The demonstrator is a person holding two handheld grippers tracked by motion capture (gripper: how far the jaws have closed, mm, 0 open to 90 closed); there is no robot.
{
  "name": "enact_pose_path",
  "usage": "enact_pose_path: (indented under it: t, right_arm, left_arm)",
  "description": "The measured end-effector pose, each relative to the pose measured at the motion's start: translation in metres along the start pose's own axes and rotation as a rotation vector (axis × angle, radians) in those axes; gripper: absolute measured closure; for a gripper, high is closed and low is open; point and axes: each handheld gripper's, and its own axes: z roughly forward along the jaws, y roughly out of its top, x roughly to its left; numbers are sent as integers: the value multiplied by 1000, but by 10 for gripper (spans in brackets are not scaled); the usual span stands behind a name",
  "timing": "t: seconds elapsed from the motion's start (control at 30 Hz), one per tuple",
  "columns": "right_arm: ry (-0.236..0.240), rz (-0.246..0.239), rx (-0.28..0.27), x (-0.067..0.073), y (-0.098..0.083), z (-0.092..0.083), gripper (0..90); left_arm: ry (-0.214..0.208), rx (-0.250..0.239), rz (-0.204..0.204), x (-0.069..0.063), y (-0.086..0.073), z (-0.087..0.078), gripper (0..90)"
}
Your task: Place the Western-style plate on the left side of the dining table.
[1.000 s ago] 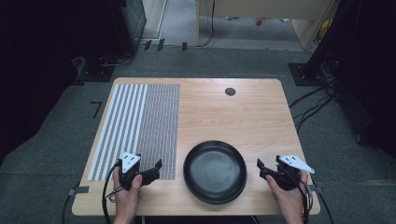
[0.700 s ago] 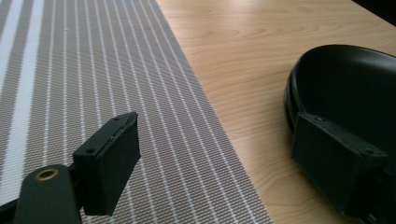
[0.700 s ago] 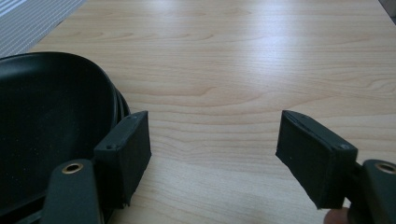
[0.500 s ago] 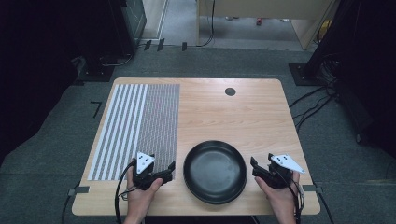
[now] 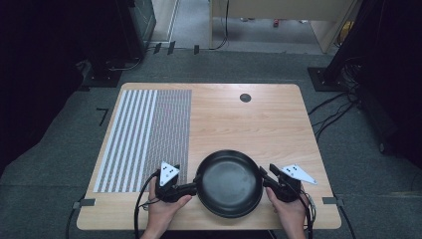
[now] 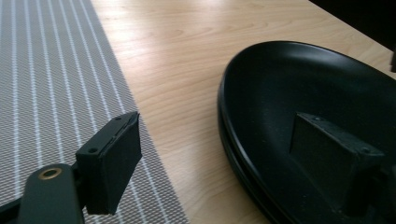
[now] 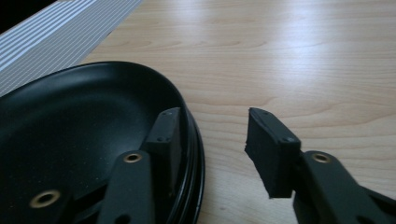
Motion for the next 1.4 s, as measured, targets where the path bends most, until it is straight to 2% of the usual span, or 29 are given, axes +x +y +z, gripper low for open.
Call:
enact_pose_path:
  t: [0.03, 0.1, 0.13, 0.17, 0.2, 0.23, 0.27, 0.33, 0.37, 0.43, 0.47, 0.5, 0.53, 0.57, 0.6, 0.63, 0.67, 0.73, 0.87, 0.93, 1.07, 1.27, 1.4]
  right_arm:
    - [3, 6, -1, 0, -2, 0, 614]
    - [9, 16, 1, -1, -2, 1, 616]
    - [42, 58, 4, -4, -4, 1, 620]
    - [42, 58, 4, -4, -4, 1, 620]
    - [96, 113, 18, -9, -6, 3, 646]
    - [96, 113, 18, -9, -6, 3, 646]
    - [109, 139, 29, -12, -8, 4, 711]
    - [125, 153, 30, -13, -8, 4, 736]
    - [155, 200, 44, -14, -7, 3, 763]
    - [169, 216, 52, -14, -7, 2, 769]
    - [184, 237, 79, -14, -7, 3, 777]
    - [184, 237, 79, -14, -7, 3, 777]
    - [181, 258, 77, -14, -8, 2, 797]
    - [181, 258, 77, -14, -8, 2, 797]
    - [178, 262, 81, -14, -8, 2, 805]
    - [172, 266, 86, -14, -8, 2, 822]
    - [188, 280, 93, -15, -8, 1, 837]
    - [184, 278, 87, -14, -9, 1, 848]
    - [187, 349, 72, -14, -12, 1, 864]
    - [201, 358, 77, -14, -12, 1, 867]
    - [182, 339, 74, -11, -12, 1, 866]
    - [188, 347, 70, -11, -13, 2, 868]
    - [231, 376, 74, -9, -16, 7, 866]
  left_arm:
    - [-12, 4, 3, -3, -1, 1, 220]
    - [-29, 6, 2, -4, -1, 2, 230]
    - [-54, 9, -5, -5, -2, 2, 245]
    - [-54, 9, -5, -5, -2, 2, 251]
    - [-66, 15, -1, -7, -3, 3, 263]
    - [-66, 15, -1, -7, -3, 3, 274]
    - [-71, 24, 2, -9, -4, 4, 290]
    - [-69, 29, 3, -9, -4, 5, 297]
    - [-64, 41, -4, -9, -5, 6, 325]
    - [-64, 48, -9, -9, -6, 7, 340]
    - [-73, 55, -14, -9, -6, 8, 373]
    - [-76, 61, -20, -9, -7, 9, 373]
    - [-79, 77, -21, -10, -8, 10, 419]
    - [-79, 77, -21, -10, -8, 10, 450]
    - [-84, 84, -24, -10, -9, 11, 450]
    - [-104, 90, -32, -10, -9, 11, 495]
    - [-118, 95, -42, -10, -9, 11, 545]
    - [-112, 95, -43, -9, -9, 11, 564]
    - [-126, 106, -76, -4, -9, 11, 627]
    - [-129, 116, -79, -3, -10, 12, 631]
    - [-139, 118, -89, -1, -9, 12, 642]
    - [-146, 122, -108, 1, -8, 11, 656]
    - [-150, 115, -130, 5, -6, 8, 660]
